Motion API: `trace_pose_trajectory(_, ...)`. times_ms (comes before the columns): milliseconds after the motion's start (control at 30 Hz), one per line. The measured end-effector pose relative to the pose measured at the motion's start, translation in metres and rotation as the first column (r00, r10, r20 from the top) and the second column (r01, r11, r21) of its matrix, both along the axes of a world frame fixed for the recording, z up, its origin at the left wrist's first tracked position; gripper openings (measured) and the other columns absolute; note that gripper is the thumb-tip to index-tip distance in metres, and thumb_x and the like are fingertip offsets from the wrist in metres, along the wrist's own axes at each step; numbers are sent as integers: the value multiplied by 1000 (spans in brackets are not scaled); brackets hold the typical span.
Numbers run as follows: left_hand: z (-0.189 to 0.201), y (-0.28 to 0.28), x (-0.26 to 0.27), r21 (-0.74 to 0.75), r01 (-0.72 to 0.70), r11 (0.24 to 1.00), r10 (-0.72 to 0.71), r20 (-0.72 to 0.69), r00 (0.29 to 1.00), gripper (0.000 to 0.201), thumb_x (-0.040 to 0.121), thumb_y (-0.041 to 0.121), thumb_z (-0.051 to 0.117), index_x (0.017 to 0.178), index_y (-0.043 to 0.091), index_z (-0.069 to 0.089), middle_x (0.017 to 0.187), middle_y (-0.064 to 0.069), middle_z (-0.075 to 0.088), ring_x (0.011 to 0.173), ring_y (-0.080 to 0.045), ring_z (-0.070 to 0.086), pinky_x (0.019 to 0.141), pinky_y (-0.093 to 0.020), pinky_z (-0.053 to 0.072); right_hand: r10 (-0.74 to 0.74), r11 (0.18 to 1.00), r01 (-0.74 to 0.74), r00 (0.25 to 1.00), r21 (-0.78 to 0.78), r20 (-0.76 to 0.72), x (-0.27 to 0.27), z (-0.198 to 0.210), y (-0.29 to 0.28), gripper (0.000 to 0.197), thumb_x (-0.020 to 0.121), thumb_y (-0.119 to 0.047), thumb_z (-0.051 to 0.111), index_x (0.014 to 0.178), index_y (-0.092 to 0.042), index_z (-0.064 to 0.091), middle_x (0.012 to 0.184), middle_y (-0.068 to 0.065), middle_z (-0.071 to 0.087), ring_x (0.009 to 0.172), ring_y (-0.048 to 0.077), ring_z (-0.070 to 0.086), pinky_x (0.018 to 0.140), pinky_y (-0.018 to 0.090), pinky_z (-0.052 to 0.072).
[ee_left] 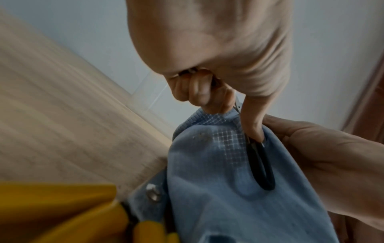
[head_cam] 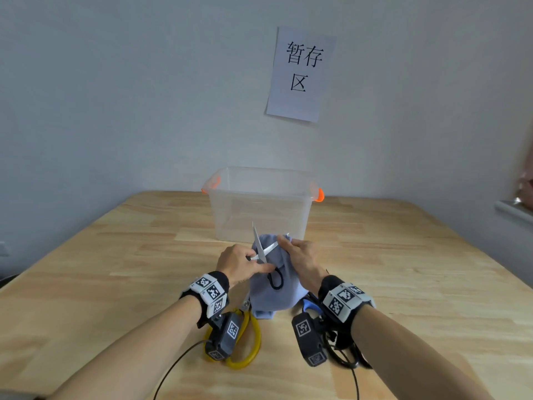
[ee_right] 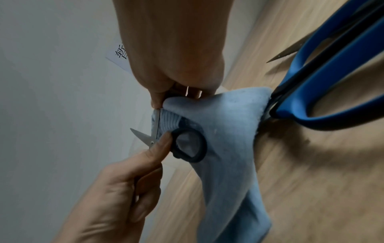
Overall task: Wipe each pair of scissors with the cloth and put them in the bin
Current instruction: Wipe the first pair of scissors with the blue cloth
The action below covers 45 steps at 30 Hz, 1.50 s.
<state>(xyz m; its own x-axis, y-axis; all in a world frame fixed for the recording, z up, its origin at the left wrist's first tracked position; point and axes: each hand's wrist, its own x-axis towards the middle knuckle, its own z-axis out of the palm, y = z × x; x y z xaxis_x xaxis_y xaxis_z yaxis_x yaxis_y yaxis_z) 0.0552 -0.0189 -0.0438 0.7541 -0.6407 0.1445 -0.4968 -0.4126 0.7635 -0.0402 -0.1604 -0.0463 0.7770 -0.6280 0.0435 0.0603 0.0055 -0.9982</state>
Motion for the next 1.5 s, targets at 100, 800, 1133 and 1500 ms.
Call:
trace_pose_trajectory(100, 0, 0, 0, -7, -6, 1000, 6, -11, 1000, 57, 64, 46, 90, 51, 14, 45, 52, 2, 33, 56, -16, 32, 57, -31, 21, -8, 1000, 8, 1000, -21, -16, 2, 2, 0, 34, 95, -28, 66, 70, -5, 72, 71, 13, 70, 66, 21, 65, 64, 33, 53)
trace_pose_trajectory(800, 10, 0, 5, -40, 26, 999, -28, -50, 998, 66, 63, 44, 91, 45, 21, 31, 50, 7, 26, 57, -18, 29, 61, -31, 20, 22, 974, -73, 971, -212, -236, -5, 5, -23, 37, 93, -28, 66, 84, 7, 69, 79, 16, 66, 76, 22, 60, 72, 37, 52)
trace_pose_trajectory(1133, 9, -8, 3, 21, 11, 1000, -10, -36, 999, 52, 60, 52, 88, 61, 9, 58, 59, 0, 42, 59, -17, 37, 58, -30, 24, 504, 860, -473, 846, 194, -174, -12, 31, -16, 32, 101, -3, 37, 96, 9, 66, 106, 18, 73, 101, 23, 70, 93, 28, 53)
trace_pose_trajectory(1500, 11, -7, -1, 47, 22, 999, -22, 5, 1000, 47, 72, 34, 84, 48, 19, 46, 52, 4, 43, 56, -16, 39, 55, -29, 26, 403, 888, -395, 915, 236, 16, -12, 24, -10, 23, 93, 4, 60, 109, 21, 60, 106, 32, 69, 99, 35, 70, 88, 35, 57)
